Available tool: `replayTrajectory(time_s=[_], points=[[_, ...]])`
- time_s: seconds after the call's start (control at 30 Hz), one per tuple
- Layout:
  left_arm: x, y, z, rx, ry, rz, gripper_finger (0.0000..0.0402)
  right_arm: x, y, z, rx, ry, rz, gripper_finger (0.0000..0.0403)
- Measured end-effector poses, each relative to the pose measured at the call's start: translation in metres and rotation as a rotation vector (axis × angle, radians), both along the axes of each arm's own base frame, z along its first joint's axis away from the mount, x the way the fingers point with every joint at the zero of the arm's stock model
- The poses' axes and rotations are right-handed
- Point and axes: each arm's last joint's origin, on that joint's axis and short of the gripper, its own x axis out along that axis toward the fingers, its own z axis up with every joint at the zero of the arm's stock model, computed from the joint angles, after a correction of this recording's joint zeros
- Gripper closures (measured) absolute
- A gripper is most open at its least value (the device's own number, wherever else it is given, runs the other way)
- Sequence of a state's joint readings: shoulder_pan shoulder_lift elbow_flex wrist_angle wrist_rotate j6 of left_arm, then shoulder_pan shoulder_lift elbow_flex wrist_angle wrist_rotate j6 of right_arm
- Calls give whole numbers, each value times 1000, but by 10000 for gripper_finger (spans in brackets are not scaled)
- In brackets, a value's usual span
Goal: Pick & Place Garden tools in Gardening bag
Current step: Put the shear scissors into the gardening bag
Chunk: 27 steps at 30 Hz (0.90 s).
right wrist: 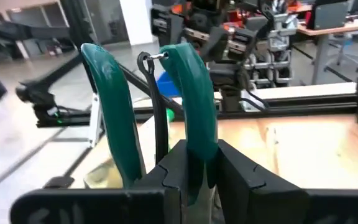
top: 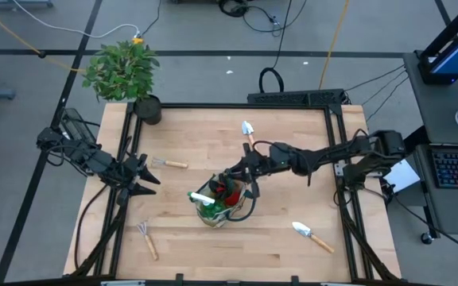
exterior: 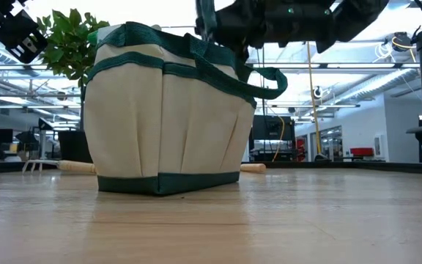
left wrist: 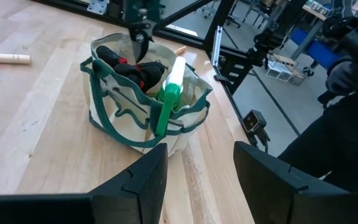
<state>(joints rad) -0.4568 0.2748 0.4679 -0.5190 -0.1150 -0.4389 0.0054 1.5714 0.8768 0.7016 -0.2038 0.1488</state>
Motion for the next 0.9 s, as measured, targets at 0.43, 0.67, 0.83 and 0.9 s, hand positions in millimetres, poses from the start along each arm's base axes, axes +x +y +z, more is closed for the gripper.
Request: replayTrajectory(time_s=[0.43,0.67,0.83,0.9], points=[[0,0,0,15,-5,-3,213,-2,-3,-14,-53,137,-23,355],[0,1,0,25,-9,17,213,-2,-3,-14,-66,133,-18,343],[0,1,0,24,-10,18,213,-2,-3,-14,-66,133,-18,340],[0,1,0,23,-9,18,213,-2,-3,-14,-66,135,-18,332]])
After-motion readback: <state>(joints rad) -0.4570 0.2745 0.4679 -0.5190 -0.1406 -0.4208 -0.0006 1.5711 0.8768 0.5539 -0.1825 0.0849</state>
